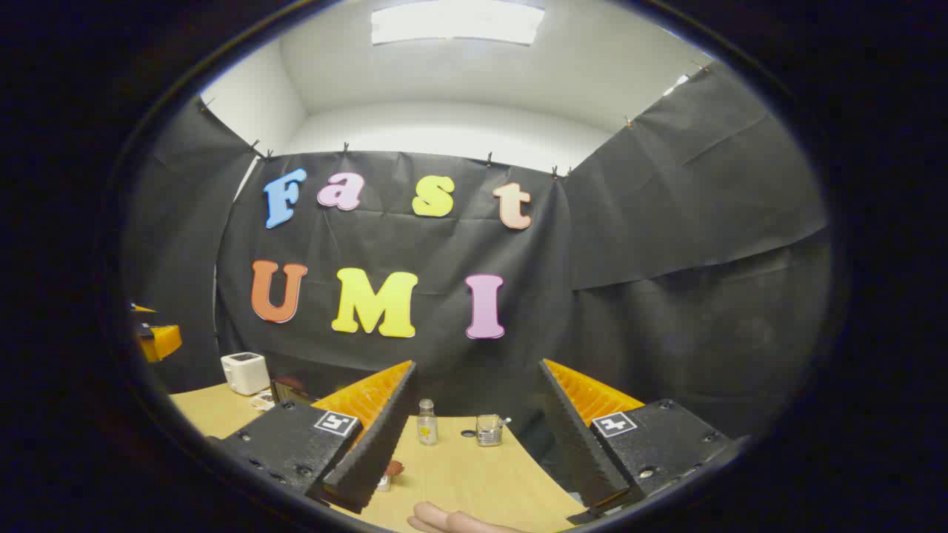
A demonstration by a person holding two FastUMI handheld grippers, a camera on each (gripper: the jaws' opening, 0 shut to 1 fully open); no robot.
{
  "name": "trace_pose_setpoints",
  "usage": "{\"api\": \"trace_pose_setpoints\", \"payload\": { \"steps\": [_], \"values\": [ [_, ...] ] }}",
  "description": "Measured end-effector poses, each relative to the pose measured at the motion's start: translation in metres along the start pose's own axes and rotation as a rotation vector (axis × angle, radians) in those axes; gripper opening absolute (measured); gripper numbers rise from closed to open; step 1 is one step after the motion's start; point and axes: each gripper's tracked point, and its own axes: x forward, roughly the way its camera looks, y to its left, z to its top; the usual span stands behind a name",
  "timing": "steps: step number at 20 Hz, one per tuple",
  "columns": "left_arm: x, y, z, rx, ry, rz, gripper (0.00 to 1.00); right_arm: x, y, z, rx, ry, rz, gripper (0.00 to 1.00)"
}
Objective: Open the electric oven with the left hand, put the food in, and close the electric oven.
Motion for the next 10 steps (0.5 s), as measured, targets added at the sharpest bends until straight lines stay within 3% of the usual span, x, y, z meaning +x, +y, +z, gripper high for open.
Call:
{"api": "trace_pose_setpoints", "payload": {
  "steps": [10],
  "values": [
    [0.036, 0.009, 0.022, -0.01, -0.031, -0.002, 0.96, 0.041, 0.025, 0.001, 0.021, 0.044, 0.066, 1.0]
  ]
}}
